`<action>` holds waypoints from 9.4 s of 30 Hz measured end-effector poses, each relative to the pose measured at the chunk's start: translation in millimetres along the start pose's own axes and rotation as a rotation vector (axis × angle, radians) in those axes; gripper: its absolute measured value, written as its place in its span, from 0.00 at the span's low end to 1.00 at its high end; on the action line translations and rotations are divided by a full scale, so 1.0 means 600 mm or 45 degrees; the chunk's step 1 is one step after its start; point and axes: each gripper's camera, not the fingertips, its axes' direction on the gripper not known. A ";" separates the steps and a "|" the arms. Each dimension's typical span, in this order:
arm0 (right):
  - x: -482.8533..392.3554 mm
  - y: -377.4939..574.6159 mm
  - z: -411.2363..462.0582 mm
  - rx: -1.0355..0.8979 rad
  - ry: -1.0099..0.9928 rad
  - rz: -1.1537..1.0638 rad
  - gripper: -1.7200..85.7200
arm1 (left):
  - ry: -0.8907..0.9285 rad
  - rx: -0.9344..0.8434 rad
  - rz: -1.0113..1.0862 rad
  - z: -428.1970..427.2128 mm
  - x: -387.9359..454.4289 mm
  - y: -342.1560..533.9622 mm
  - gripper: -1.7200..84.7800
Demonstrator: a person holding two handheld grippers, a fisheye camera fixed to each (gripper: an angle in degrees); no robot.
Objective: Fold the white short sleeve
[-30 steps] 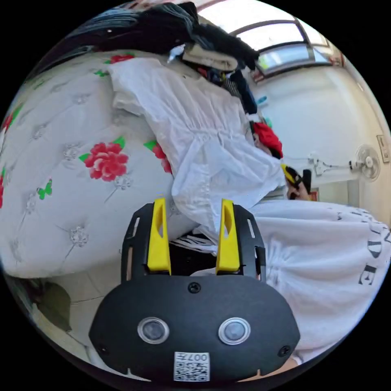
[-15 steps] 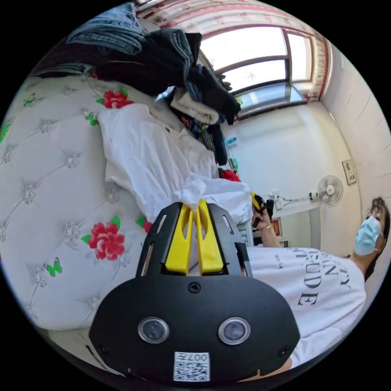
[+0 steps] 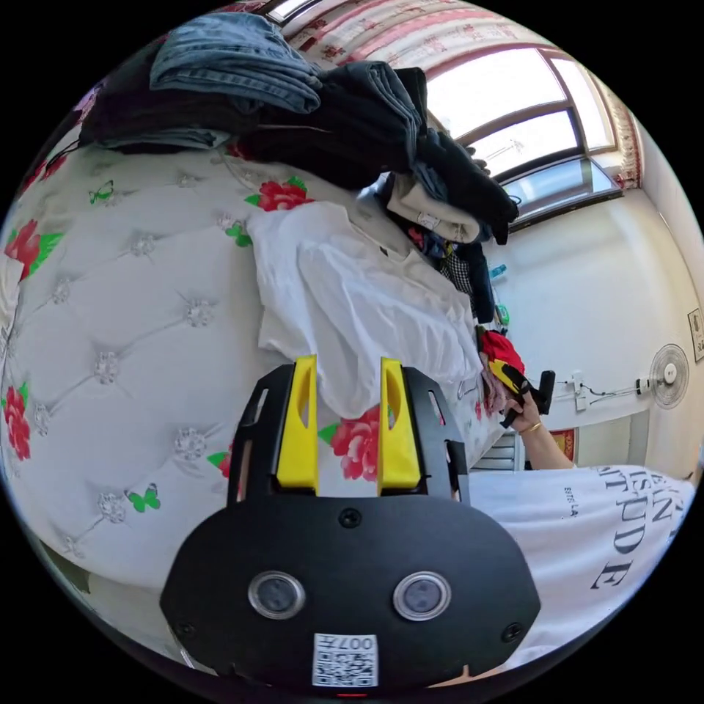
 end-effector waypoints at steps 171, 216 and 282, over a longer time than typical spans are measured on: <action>0.203 0.287 -0.108 0.568 0.042 0.280 0.02 | -0.330 -0.650 0.870 0.575 0.264 0.025 0.11; 0.352 0.209 -0.164 0.565 0.007 0.601 0.02 | -0.301 -0.183 0.249 0.224 0.059 0.104 0.09; -0.026 0.081 0.088 -0.413 0.262 -0.376 0.11 | -0.188 -0.521 0.331 0.230 0.103 0.186 0.07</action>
